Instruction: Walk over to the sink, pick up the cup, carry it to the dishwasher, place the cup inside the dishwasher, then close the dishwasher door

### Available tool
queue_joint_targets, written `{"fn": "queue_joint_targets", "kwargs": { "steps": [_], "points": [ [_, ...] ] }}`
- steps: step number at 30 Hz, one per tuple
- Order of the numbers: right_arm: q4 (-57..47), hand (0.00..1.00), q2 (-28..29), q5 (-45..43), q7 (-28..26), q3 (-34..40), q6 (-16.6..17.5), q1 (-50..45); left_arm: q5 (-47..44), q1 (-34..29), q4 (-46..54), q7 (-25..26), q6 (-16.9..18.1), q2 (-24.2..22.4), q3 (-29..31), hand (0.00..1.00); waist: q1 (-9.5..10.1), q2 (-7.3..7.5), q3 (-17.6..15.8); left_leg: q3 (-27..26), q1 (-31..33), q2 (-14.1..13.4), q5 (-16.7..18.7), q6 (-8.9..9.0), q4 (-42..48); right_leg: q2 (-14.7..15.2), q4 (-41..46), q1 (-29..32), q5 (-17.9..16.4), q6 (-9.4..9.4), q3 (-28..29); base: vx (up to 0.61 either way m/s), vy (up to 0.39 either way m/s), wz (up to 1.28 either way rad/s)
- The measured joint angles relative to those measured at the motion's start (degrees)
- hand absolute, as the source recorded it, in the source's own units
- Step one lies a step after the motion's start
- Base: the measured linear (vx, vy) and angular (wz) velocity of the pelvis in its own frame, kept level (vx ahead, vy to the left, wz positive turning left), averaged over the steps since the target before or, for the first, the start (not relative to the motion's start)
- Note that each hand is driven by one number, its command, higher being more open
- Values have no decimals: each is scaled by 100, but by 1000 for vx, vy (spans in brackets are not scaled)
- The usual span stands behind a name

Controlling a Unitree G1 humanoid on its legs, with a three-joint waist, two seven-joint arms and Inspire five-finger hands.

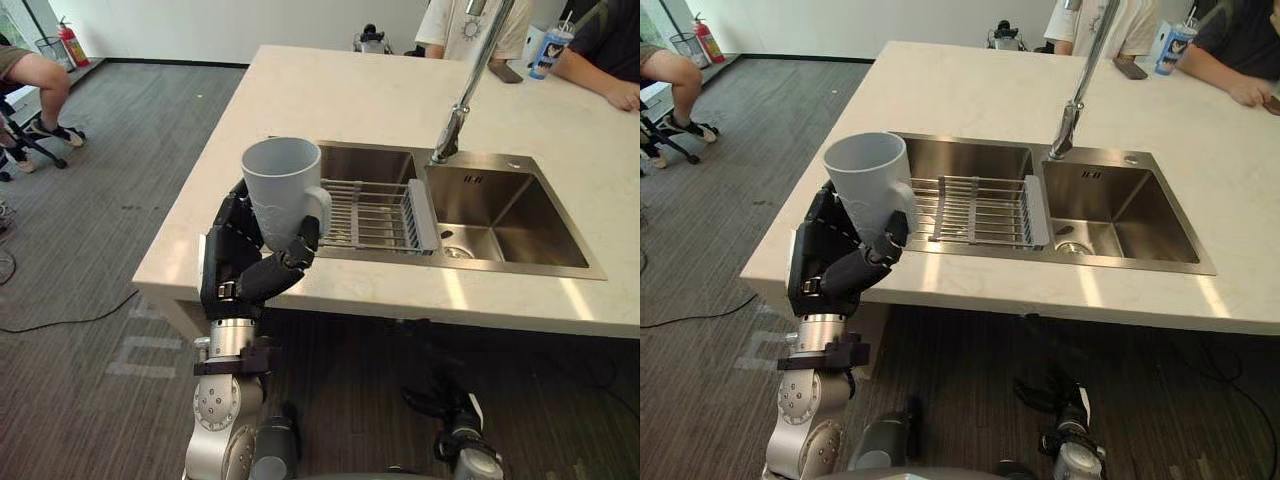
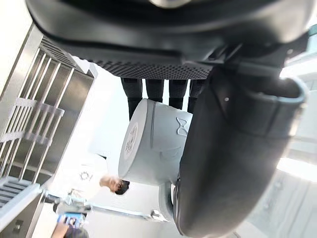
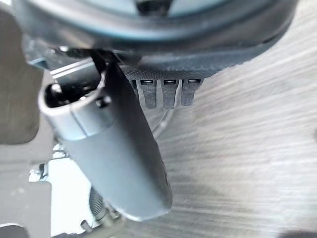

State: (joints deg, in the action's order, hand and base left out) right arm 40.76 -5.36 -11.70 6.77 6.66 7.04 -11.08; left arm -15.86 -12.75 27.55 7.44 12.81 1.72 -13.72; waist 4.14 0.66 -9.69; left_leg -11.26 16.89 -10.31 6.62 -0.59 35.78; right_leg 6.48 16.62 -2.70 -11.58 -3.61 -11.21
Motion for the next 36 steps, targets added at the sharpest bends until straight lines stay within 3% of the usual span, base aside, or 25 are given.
{"fn": "queue_joint_targets", "kwargs": {
  "steps": [2, 3, 4, 5, 6, 7, 9, 13, 15, 16, 18, 20, 23, 24, 26, 27, 29, 30, 31, 32, 33, 34, 36],
  "points": [
    [-148, 90, -32, 3, 26, 48, 3, -116, 3, 10, -49, -72, 2, 4, -216, 30, -177, -41, 75, 194, -520, -198, 544, 311, 357, 255, -124, 117, 214, -214, -62, -183, 276, 31],
    [-152, 90, -41, 5, 33, 72, 7, -144, 5, 9, -90, -75, 3, -13, -285, 30, -218, -101, 176, 309, -721, -218, 648, 476, 85, 281, -187, 194, 230, -252, -82, -152, 435, 25],
    [-151, 90, -127, 5, 44, 112, 16, -167, 6, 33, -166, -88, 3, -88, -362, 30, -254, -290, 432, 468, -1025, -141, 1181, 684, -998, 303, -153, 476, 312, -413, -78, -79, 400, 7],
    [28, 90, 50, 1, 48, 144, -10, -56, 6, 116, -302, -100, 23, 66, -333, 30, -251, -97, 457, 344, -1071, 134, 1007, 590, -1278, 532, -129, 604, 344, -445, 53, -67, 358, 19],
    [47, 90, 173, 3, 11, 127, -15, -121, 6, 156, -457, -59, 18, 171, -307, 30, -300, 19, 494, 388, -1117, 360, 736, 362, -1559, 605, -276, 557, 368, -455, 51, -6, 180, 37],
    [60, 90, 248, 6, -44, 122, -14, -191, 5, 191, -613, -31, 3, 209, -261, 30, -370, 96, 517, 469, -1127, 548, 642, 244, -1693, 619, -486, 450, 465, -430, 109, -4, 167, 60],
    [195, 90, 249, 12, -69, 103, -16, -204, 3, 189, -769, 0, -52, 214, -206, 30, -385, 97, 516, 558, -1094, 862, 604, 122, -1680, 803, -670, 292, 627, -387, 141, 25, 239, 48],
    [192, 90, 246, 25, -75, 81, -15, -175, 4, 216, -766, 0, -52, 364, -209, 30, -391, 98, 516, 759, -1034, 995, 592, 101, -1582, 808, -487, 294, 626, -357, 437, 13, 93, 30],
    [151, 90, 246, 52, -61, 83, -4, -218, 4, 217, -767, -2, -52, 429, -363, 30, -481, 106, 520, 1183, -1006, 994, 560, 75, -1544, 506, -45, 366, 250, -132, 1409, -13, -53, 82],
    [134, 90, 255, 53, -59, 80, 1, -269, 5, 218, -766, -5, -52, 429, -397, 30, -517, 148, 543, 1319, -960, 1007, 542, 82, -1513, 376, 7, 347, 122, -126, 1633, -38, -164, 111],
    [122, 90, 199, 53, -30, 81, -3, -329, 7, 193, -767, -4, -51, 363, -418, 30, -478, 195, 564, 1565, -850, 1127, 535, 136, -1381, 320, 112, 254, -100, -151, 1649, -56, -154, 81],
    [-28, 90, 194, 57, 25, 43, -4, -318, 8, 53, -677, -5, -51, 368, -389, 30, -332, 132, 593, 1866, -735, 1088, 402, 289, -1464, 248, -44, 147, -142, -133, 1296, -125, -151, 60],
    [-367, 90, 194, 66, 78, -97, 6, -313, 4, -160, -418, -4, -51, 343, -359, 30, -303, 137, 590, 2364, -608, 1138, 24, 410, -1814, 227, -127, 74, -146, -123, 748, -183, -173, 97],
    [-475, 90, 208, 67, 111, -95, 16, -294, 3, -225, -293, -1, -51, 308, -345, 30, -259, 135, 586, 2225, -514, 1038, -10, 353, -2039, 276, -130, 82, -127, -96, 480, -200, -163, 145],
    [-563, 90, 213, 76, 179, -95, 34, -280, 0, -231, -229, 2, -42, 172, -263, 30, -253, 166, 583, 1308, -342, 650, -12, 230, -2311, 337, -180, 67, -35, 15, -39, -160, -88, 153],
    [-549, 90, 179, 104, 240, -98, 51, -190, -7, -209, -224, 34, -34, 26, -182, 30, -253, 126, 568, -99, 55, 150, 116, -8, -1339, 432, -183, 64, -25, 29, -441, -86, 2, 128],
    [-548, 90, 78, 138, 301, -91, 49, -139, -78, -221, -228, 78, -31, -87, -174, 30, -254, -168, 593, -1204, 97, -305, -82, -427, -693, 283, -7, -27, -37, 24, -769, -71, 57, 157],
    [-474, 90, 45, 185, 342, -61, 35, -51, -121, -187, -217, 91, 3, -23, -265, 30, -406, -202, 588, -1415, -31, -19, -146, -342, -1293, 379, 97, -67, -125, 118, -930, -81, 127, 187],
    [-390, 90, 114, 197, 339, -41, 59, 29, -129, -163, -203, 90, 57, 67, -266, 30, -475, 5, 589, -1385, -108, 269, -142, -336, -1701, 547, -28, -87, -235, 196, -928, -62, 130, 193],
    [-246, 90, 220, 217, 335, -42, 78, 175, -148, -112, -214, 96, 154, 160, -221, 30, -480, 273, 580, -1492, -76, 512, -7, -450, -1586, 803, -263, -169, -364, -106, -1031, -34, 127, 114],
    [-77, 90, 126, 256, 322, -47, 66, 448, -223, -123, -265, 107, 169, 80, -160, 30, -418, 106, 520, -1254, -110, 354, 377, -371, -989, 689, -150, -192, -306, -174, -1194, -12, 86, 99],
    [20, 90, 147, 272, 323, -37, 65, 531, -231, -96, -333, 112, 171, 66, -122, 30, -443, 100, 489, -1147, -54, 421, 455, -299, -940, 735, -10, -221, -296, -194, -1245, 13, 211, 74],
    [192, 90, 159, 288, 298, -92, 29, 734, -316, -114, -570, 137, 115, 18, -142, 30, -385, 78, 415, -858, -128, 657, 628, -369, -871, 1122, 1424, 163, -192, -140, -1149, 38, 268, 75]
  ]
}}
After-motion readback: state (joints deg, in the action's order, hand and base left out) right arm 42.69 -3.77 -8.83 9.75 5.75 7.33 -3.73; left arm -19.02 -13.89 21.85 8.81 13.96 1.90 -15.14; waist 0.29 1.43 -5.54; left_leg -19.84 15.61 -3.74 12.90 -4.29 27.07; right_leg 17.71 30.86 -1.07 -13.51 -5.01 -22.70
